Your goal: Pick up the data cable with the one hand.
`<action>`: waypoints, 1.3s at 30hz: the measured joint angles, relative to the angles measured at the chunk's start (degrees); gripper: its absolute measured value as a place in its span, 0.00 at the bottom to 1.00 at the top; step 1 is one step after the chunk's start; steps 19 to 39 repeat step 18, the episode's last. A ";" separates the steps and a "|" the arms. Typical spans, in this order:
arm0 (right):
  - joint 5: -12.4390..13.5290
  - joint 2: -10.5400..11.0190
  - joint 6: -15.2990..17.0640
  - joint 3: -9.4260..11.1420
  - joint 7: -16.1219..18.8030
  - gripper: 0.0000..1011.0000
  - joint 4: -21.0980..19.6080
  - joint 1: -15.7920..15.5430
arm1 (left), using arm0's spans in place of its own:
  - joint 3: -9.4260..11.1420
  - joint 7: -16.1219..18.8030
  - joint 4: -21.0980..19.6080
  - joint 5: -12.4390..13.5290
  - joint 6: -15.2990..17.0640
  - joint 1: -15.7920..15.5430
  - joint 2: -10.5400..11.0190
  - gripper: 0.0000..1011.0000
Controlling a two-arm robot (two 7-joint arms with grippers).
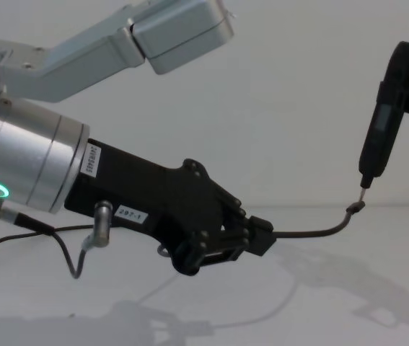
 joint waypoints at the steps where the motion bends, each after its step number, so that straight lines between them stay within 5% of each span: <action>1: 0.05 0.04 0.02 -0.03 -0.01 0.28 0.00 0.01 | 0.00 0.00 0.00 0.00 0.00 0.00 0.00 0.04; 39: 0.54 0.39 0.22 -0.27 -0.17 0.28 -0.10 0.15 | 0.00 0.00 0.00 0.00 0.00 0.00 0.00 0.04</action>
